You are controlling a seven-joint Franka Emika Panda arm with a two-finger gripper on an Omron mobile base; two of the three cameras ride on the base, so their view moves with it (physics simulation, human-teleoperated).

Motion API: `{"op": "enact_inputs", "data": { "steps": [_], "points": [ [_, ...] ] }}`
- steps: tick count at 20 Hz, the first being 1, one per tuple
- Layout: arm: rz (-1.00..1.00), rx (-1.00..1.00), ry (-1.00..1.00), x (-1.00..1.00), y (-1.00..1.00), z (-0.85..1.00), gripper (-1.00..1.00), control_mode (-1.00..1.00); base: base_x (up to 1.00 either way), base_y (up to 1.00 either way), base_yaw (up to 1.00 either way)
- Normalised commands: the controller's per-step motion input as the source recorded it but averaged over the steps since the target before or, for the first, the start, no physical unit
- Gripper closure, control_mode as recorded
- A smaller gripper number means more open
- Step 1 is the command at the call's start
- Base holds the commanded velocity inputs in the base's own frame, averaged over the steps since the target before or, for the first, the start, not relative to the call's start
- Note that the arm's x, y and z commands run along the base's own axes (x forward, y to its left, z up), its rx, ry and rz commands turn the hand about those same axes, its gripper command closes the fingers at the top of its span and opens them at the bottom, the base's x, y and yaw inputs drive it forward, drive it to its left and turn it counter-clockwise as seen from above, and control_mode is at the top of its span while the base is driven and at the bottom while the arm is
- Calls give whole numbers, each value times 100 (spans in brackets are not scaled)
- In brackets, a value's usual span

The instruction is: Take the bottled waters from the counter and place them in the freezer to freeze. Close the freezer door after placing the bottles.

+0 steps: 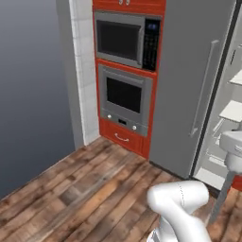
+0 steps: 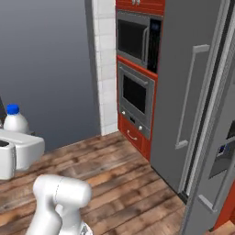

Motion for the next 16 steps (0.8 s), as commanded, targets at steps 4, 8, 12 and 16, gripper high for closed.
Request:
{"op": "enact_inputs", "data": {
  "steps": [4, 8, 12, 16],
  "points": [
    [0, 0, 0, 0, 0, 0, 100, 100, 99, 31, -43],
    [0, 0, 0, 0, 0, 0, 100, 100, 86, 23, -52],
    [0, 0, 0, 0, 0, 0, 100, 100, 74, 13, -65],
    [0, 0, 0, 0, 0, 0, 100, 100, 65, 20, -70]
  ]
}}
